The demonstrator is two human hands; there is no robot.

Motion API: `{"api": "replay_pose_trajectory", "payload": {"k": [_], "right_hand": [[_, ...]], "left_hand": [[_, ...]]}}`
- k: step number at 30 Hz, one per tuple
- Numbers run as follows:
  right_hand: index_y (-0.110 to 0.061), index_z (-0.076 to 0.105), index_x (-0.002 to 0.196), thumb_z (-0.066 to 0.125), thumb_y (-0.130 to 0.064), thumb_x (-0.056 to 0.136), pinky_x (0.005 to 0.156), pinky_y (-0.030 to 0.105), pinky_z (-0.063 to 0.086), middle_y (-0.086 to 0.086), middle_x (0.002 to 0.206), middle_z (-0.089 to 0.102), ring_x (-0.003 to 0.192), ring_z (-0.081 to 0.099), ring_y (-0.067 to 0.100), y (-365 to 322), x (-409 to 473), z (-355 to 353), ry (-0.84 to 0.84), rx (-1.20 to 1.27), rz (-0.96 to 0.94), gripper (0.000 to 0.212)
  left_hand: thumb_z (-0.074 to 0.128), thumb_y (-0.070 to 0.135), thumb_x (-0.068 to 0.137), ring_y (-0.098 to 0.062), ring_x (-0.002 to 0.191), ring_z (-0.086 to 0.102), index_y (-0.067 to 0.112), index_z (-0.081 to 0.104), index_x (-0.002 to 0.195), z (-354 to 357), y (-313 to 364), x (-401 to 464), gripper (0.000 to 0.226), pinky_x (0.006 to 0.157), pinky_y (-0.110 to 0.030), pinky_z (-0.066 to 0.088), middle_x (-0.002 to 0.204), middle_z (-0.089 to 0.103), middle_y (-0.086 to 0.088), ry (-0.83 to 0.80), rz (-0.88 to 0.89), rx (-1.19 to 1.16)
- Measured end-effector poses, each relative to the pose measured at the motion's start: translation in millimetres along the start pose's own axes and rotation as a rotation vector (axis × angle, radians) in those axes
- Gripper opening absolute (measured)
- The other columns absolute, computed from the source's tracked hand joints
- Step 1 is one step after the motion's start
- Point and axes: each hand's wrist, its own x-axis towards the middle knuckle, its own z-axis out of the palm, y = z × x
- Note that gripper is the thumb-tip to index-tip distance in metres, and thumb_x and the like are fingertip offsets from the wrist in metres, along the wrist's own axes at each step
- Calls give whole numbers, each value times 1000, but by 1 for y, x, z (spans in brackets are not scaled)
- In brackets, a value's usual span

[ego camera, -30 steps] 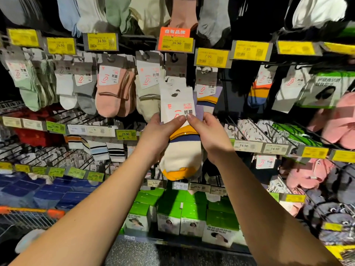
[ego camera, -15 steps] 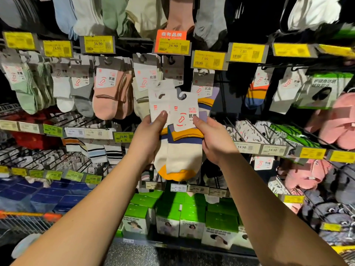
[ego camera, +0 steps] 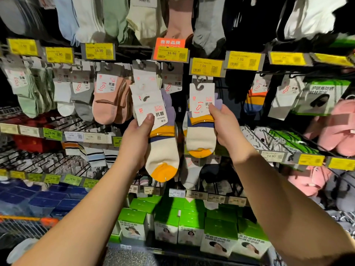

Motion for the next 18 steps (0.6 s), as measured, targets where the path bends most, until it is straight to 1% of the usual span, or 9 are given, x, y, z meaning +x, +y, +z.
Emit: {"api": "replay_pose_trajectory", "payload": {"k": [3,7,10,12,15,18], "right_hand": [[-22,61,120,47,-26,106,84,41,59,3,112,74,98,73,22,-7,15,0,15,-36,-3,20],[-23,61,117,45,-26,107,84,40,58,4,113,74,99,73,22,-10,28,-2,14,-51,-12,19],[-25,61,114,47,-25,106,93,46,57,4,115,73,103,72,23,-12,35,-2,17,-76,-10,16],[-22,61,117,48,-27,105,97,50,54,4,114,73,103,72,23,-12,39,-2,22,-108,2,18],[-21,61,120,49,-28,105,98,52,54,2,113,74,102,72,22,-10,44,-5,27,-133,12,20],[-22,60,121,49,-29,105,94,49,56,0,112,74,99,73,21,-6,45,-7,29,-145,23,21]], "left_hand": [[64,51,83,-22,107,71,45,71,97,1,2,-1,17,101,-55,50,113,75,4,-6,-9,-11],[64,51,83,-23,107,71,52,73,91,2,0,-2,12,102,-56,49,113,75,3,-16,-9,-21],[64,50,84,-23,107,71,50,73,92,2,0,-1,12,102,-56,49,113,75,3,-13,-11,-24],[63,47,87,-22,106,71,47,72,94,3,0,0,11,101,-55,50,112,75,3,-11,-12,-27],[61,38,97,-23,104,72,39,69,98,4,-1,1,9,101,-56,50,111,76,2,0,-27,-44],[57,33,101,-24,106,71,36,68,99,3,-1,2,12,101,-56,50,112,76,1,8,-39,-52]]}}
